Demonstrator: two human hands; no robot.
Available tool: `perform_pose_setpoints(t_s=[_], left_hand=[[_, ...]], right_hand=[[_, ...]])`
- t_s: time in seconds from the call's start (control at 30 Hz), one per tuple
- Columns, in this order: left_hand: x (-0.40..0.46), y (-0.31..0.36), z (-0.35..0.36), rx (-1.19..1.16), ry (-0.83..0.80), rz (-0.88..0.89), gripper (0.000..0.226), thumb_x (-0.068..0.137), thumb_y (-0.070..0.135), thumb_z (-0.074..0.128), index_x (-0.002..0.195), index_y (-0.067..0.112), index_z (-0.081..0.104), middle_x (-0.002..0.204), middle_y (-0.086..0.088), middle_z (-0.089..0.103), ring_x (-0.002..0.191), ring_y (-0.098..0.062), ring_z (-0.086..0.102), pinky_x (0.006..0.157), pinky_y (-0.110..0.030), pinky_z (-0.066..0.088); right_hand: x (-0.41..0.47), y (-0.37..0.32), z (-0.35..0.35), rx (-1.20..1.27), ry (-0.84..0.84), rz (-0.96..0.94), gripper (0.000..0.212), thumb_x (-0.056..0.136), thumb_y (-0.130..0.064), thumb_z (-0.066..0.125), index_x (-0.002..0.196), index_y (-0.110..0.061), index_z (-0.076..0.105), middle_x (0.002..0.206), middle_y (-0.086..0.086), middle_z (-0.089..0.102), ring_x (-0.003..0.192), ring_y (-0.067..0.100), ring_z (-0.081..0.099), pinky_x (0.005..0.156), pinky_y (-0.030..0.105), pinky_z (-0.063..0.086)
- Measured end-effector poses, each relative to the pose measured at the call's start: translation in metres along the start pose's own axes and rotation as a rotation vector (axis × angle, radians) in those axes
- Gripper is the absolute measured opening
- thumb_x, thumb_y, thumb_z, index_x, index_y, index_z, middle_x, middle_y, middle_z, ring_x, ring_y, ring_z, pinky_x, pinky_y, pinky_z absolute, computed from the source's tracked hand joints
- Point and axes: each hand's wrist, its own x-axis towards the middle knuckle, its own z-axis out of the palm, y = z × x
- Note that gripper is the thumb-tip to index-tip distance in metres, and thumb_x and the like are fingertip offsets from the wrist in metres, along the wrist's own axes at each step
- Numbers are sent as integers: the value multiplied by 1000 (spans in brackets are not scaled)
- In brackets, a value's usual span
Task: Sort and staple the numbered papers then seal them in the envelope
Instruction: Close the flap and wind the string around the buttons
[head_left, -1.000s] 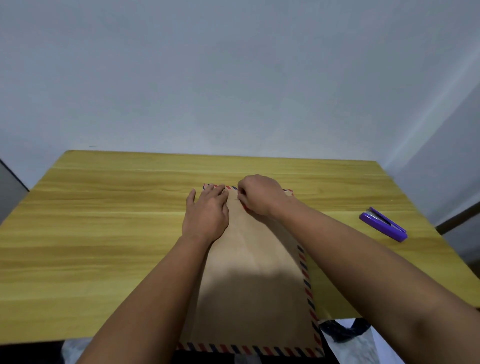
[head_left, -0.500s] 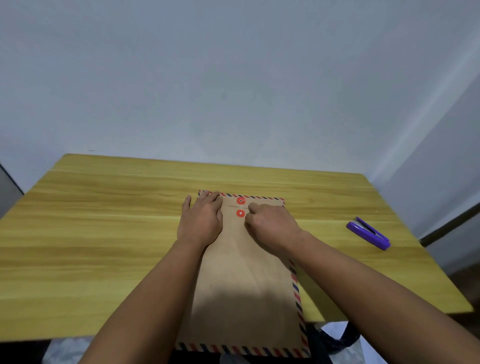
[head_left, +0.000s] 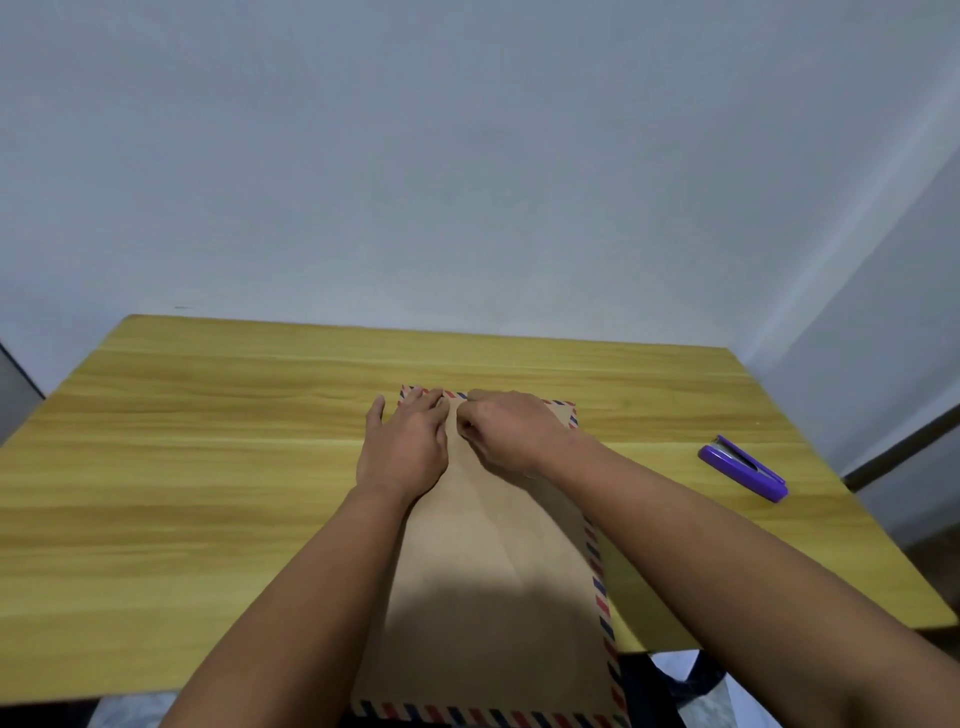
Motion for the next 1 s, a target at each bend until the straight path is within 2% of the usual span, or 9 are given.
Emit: perform_pose_setpoints(t_s=[0.23,0.47,0.63,0.73,1.0], left_hand=[[-1,0,-1,16,10,13,44,102,21,39,144,27,53,158,13,42,152,-9,27,124,-55,10],[-1,1,-1,12,6,-6,46,103,22,38,146,28,52,160,14,39,153,-8,24,125,-52,7],[-1,2,0,17,9,-11,45,103,21,38,145,27,52,160,13,41,153,-10,25,125,-53,8],[-1,3,-1,18,5,-12,45,102,21,38,145,27,53,160,12,41,153,-11,25,125,-54,8],[-2,4,-2,19,-3,-22,45,104,22,37,146,27,52,161,12,40,154,-10,24,125,-53,7]], right_hand=[[36,20,-4,-24,-1,187,22,98,-20,52,104,-20,73,108,2,67,98,30,66,67,33,40],[33,36,6,114,55,360,22,87,-12,57,86,-22,76,96,0,74,89,28,68,63,30,39],[5,41,5,19,75,262,25,94,-16,54,97,-20,79,98,1,68,89,29,65,65,33,45],[-15,36,6,-56,94,171,23,98,-20,52,97,-18,75,93,1,61,81,30,64,62,36,49],[-53,3,2,-190,72,-2,16,97,-12,56,88,-6,68,86,9,57,67,35,62,49,37,33]])
